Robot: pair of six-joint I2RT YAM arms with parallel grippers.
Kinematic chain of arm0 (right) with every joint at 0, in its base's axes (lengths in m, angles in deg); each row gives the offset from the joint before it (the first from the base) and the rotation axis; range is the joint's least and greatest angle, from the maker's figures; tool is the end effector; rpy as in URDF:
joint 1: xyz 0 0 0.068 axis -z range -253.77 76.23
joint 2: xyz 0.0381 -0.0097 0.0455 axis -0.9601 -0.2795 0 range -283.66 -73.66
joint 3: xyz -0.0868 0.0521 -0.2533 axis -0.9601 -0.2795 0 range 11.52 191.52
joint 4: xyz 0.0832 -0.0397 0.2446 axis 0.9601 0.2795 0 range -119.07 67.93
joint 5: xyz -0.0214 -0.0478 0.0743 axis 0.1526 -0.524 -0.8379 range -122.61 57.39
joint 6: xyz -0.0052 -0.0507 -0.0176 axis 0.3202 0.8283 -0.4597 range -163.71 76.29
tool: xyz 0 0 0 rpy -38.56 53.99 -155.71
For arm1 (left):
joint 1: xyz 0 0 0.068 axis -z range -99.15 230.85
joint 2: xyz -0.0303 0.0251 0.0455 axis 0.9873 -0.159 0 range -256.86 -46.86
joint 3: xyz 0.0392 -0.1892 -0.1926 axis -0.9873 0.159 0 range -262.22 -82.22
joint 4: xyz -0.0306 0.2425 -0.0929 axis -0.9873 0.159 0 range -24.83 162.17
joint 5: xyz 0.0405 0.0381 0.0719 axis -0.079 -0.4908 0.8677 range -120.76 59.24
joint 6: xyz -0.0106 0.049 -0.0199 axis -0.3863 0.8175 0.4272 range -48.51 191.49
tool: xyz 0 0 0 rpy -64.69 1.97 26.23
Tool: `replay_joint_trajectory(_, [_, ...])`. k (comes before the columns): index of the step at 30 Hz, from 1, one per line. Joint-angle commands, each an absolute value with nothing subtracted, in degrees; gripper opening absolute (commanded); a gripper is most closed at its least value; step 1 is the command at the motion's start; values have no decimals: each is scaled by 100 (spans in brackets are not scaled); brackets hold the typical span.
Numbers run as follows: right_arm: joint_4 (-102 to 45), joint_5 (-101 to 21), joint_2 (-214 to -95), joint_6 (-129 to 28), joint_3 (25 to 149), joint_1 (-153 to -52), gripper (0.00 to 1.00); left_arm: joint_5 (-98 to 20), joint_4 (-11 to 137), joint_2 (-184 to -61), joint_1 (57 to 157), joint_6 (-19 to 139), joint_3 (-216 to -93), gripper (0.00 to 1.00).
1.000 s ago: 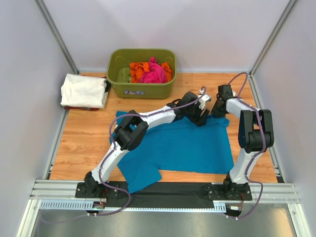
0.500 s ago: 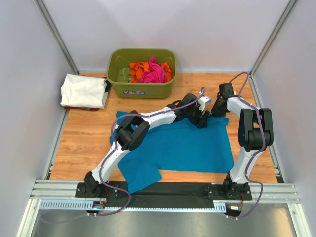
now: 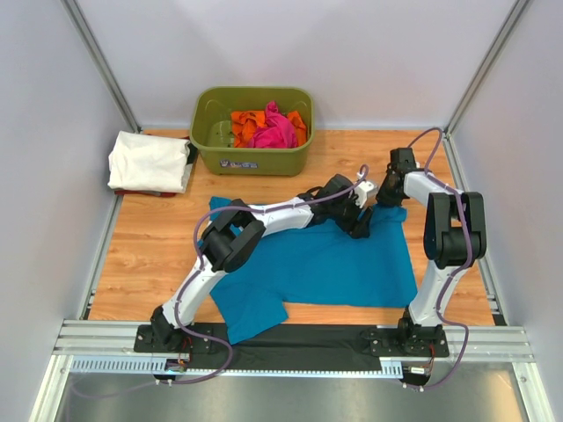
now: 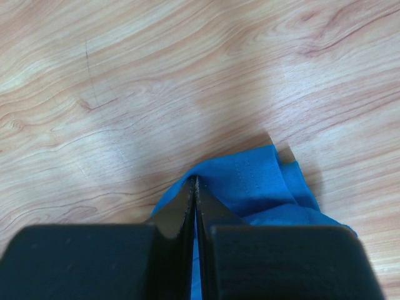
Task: Fold and stack the t-shirts
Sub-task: Fold the tshirt
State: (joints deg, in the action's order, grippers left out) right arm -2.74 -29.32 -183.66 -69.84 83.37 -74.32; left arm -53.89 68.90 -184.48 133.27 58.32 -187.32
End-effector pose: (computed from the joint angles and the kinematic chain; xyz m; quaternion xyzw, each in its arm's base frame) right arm 0.3871 0.0017 0.1586 0.2220 0.9493 0.0237 0.2214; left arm 0.3182 -0.4365 0.1471 0.3789 0.7927 -0.3903 0.2754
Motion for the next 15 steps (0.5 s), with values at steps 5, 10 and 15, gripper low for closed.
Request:
replay_joint_trajectory(5, [-68, -2848, -18555, -7043, 8377, -7429, 0, -4299, 7070, -17755, 13403, 5796, -18574, 78])
replay_joint_trajectory(10, [-42, -2638, -18388, -7017, 8244, -7429, 0, -3762, 7431, -18045, 13148, 5217, -18839, 80])
replay_joint_trajectory(15, [28, -2558, -18379, -7052, 8244, -7429, 0, -3463, 7431, -18002, 12884, 4496, -18585, 80])
